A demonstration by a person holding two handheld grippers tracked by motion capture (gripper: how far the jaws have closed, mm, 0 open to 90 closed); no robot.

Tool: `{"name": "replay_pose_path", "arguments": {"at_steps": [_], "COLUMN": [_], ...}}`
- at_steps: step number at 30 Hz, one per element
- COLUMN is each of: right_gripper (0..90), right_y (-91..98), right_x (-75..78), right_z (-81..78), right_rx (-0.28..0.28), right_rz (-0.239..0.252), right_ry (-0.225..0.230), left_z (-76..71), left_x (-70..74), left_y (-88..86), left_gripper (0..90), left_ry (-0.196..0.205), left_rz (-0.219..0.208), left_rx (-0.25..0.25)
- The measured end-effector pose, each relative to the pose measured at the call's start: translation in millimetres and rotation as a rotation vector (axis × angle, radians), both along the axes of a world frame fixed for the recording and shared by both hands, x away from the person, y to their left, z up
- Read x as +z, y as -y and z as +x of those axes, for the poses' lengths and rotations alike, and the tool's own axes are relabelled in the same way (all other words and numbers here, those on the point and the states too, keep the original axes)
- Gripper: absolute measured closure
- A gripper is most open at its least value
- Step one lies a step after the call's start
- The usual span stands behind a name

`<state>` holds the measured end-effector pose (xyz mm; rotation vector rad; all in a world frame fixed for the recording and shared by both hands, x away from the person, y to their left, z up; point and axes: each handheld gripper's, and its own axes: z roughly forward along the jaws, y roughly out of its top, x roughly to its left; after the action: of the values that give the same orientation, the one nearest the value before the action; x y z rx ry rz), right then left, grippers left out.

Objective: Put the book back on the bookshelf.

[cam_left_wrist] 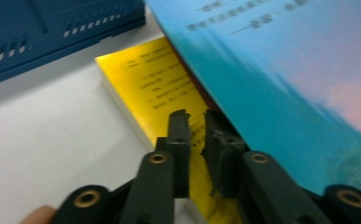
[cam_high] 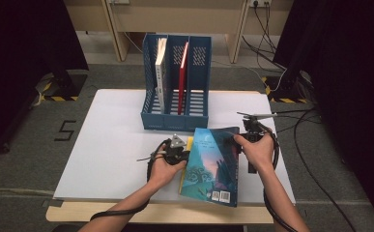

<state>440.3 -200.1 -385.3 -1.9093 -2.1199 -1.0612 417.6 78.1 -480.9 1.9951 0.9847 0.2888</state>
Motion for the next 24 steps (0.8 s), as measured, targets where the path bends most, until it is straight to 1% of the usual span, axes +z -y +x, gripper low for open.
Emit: {"name": "replay_pose_path", "arguments": {"at_steps": [2, 4, 6, 8, 9, 10, 11, 12, 13, 15, 17, 20, 21, 23, 24], "right_gripper": [74.9, 75.0, 75.0, 75.0, 75.0, 75.0, 75.0, 75.0, 75.0, 75.0, 75.0, 75.0, 75.0, 74.9, 74.9], "right_y": [-0.9, -2.9, -6.4, -11.1, -13.8, -17.2, -21.6, -25.2, -28.0, -35.9, -43.0, -49.1, -50.6, -54.2, -55.0], "right_x": [3.7, 8.4, 12.3, 15.5, 16.5, 17.7, 18.9, 19.7, 20.2, 20.1, 17.6, 10.9, 8.8, 5.2, 4.7], "right_z": [0.7, 1.7, 2.7, 4.1, 4.8, 5.3, 6.0, 7.0, 7.8, 10.2, 13.0, 17.2, 18.3, 20.3, 21.0], "right_rx": [0.014, 0.025, 0.037, 0.050, 0.057, 0.064, 0.074, 0.084, 0.088, 0.095, 0.097, 0.075, 0.069, 0.060, 0.057], "right_rz": [0.020, 0.028, 0.044, 0.059, 0.076, 0.091, 0.104, 0.113, 0.119, 0.119, 0.104, 0.088, 0.082, 0.058, 0.056], "right_ry": [0.001, 0.001, 0.005, 0.003, 0.000, -0.004, -0.004, -0.005, -0.007, -0.014, -0.017, -0.034, -0.037, -0.044, -0.046], "left_z": [1.8, 4.5, 6.7, 8.2, 8.6, 9.0, 9.0, 9.2, 9.1, 8.6, 8.5, 7.2, 6.0, 2.8, 1.5], "left_x": [2.2, 7.5, 12.0, 15.6, 17.1, 17.7, 18.1, 17.9, 17.8, 16.7, 14.5, 11.9, 11.2, 9.6, 8.2], "left_y": [-8.4, -17.8, -23.4, -25.9, -27.1, -27.2, -27.4, -27.7, -28.5, -29.6, -32.9, -40.2, -41.1, -39.7, -38.0], "left_gripper": [75.8, 74.6, 74.1, 73.9, 73.8, 73.6, 73.3, 73.2, 72.8, 72.7, 72.8, 73.2, 73.3, 73.3, 73.5], "left_ry": [0.007, 0.031, 0.027, 0.032, 0.033, 0.035, 0.033, 0.034, 0.027, 0.027, 0.021, 0.011, 0.008, -0.001, 0.002], "left_rz": [-0.017, -0.017, -0.022, -0.032, -0.025, -0.032, -0.026, -0.023, -0.022, -0.005, 0.016, 0.028, 0.027, 0.050, 0.065], "left_rx": [0.031, 0.070, 0.078, 0.086, 0.085, 0.087, 0.087, 0.089, 0.085, 0.090, 0.098, 0.110, 0.108, 0.083, 0.072]}}
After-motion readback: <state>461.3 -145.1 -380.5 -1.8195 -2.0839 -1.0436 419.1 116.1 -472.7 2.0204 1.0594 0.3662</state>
